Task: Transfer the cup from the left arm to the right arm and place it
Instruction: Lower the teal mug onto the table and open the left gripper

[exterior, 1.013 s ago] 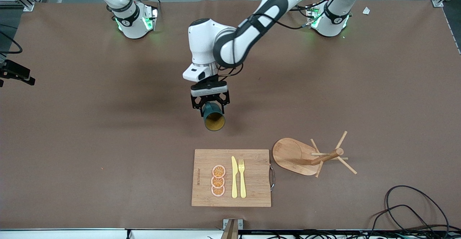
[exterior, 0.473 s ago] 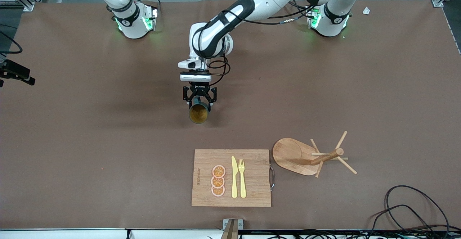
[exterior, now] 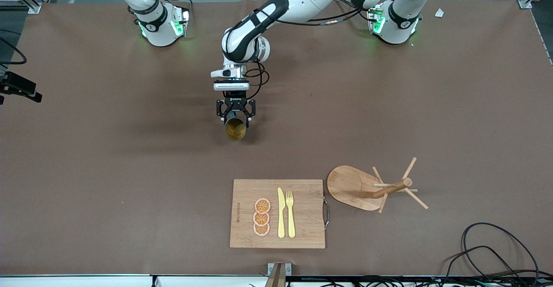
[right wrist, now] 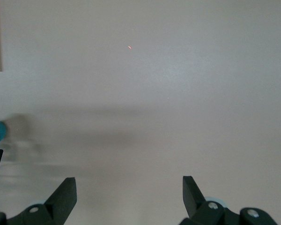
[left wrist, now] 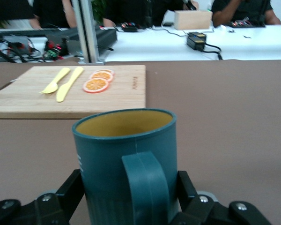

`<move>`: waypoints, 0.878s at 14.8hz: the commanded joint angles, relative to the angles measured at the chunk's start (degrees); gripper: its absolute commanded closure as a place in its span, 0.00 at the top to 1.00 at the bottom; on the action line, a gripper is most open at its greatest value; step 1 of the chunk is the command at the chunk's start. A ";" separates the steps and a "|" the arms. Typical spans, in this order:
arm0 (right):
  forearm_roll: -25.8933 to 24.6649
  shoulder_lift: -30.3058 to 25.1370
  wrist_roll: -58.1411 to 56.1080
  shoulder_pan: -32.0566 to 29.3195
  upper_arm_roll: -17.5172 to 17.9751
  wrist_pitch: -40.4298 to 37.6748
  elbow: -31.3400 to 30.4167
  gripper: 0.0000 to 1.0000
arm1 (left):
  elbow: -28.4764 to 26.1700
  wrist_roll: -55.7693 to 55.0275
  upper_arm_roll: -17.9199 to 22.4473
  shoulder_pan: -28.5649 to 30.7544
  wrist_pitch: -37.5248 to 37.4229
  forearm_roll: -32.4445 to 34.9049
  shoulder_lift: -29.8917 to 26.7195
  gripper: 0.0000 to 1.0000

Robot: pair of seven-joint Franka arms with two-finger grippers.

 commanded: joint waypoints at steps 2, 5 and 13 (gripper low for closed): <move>0.00 -0.51 -0.68 -0.96 0.55 0.12 -0.96 1.00 | 2.68 -1.40 2.21 -3.53 -9.21 1.20 2.92 0.52; 0.44 -0.51 -1.39 -0.96 0.55 0.03 -1.40 1.00 | 2.50 -1.49 2.12 -4.15 -12.66 1.11 3.36 0.58; 0.88 -0.69 -1.30 -0.43 0.82 -1.64 -1.92 1.00 | 1.97 -5.00 1.68 -4.67 -13.98 0.41 3.89 1.00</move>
